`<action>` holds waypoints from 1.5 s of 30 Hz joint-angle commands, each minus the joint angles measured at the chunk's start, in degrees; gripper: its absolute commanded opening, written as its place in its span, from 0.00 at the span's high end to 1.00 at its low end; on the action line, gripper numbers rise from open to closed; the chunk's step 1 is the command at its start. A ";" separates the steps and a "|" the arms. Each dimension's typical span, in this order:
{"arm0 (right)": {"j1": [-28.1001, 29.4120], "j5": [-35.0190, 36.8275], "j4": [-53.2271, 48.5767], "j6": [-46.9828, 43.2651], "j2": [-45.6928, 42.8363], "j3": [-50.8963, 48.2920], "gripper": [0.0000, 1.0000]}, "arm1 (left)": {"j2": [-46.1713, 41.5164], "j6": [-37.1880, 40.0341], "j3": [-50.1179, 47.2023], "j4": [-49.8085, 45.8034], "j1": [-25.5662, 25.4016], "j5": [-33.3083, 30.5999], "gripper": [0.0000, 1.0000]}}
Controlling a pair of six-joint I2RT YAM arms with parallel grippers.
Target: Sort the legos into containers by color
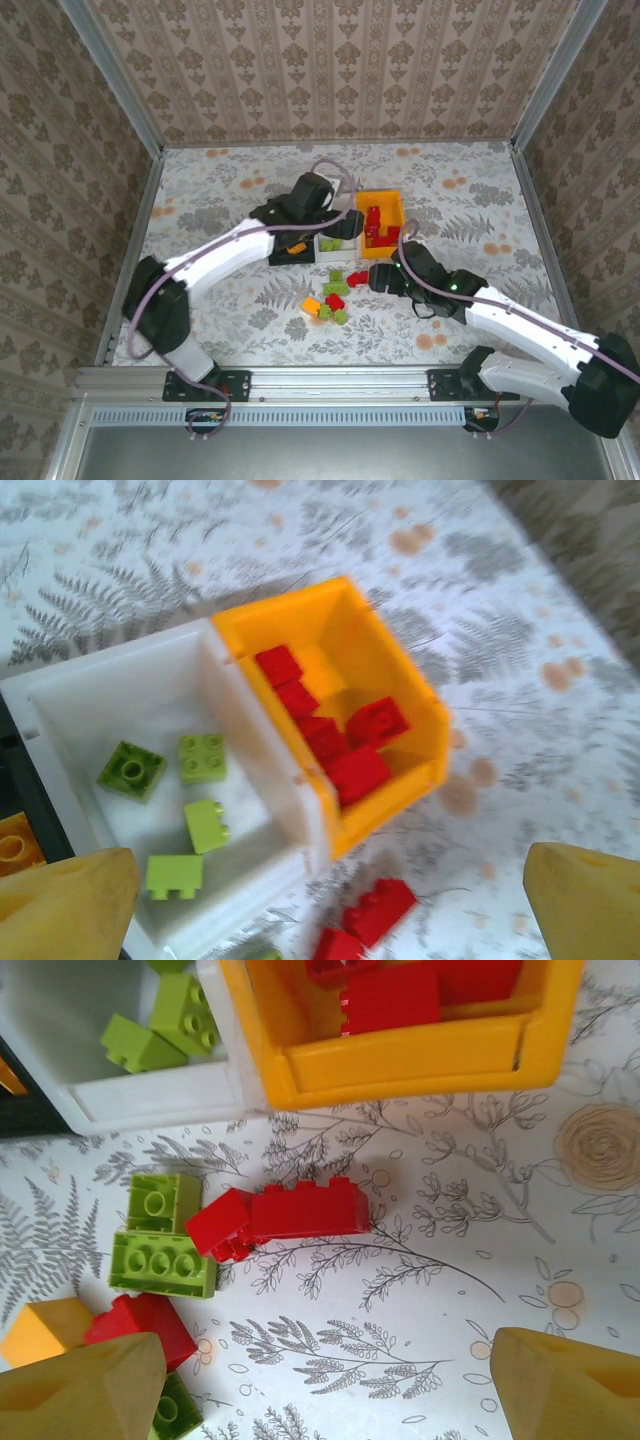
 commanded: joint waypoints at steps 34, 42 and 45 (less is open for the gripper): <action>-3.70 9.50 6.81 12.54 28.22 9.05 0.29 | -53.23 -18.22 -45.19 -8.45 -5.41 -15.35 0.00; -1.73 6.60 4.94 13.49 18.28 -0.93 0.39 | -53.12 -17.88 -45.55 -7.65 -5.07 -15.63 0.00; 0.44 5.67 2.29 13.67 14.24 -3.23 0.39 | -53.04 -17.42 -45.57 -7.07 -4.87 -15.63 0.00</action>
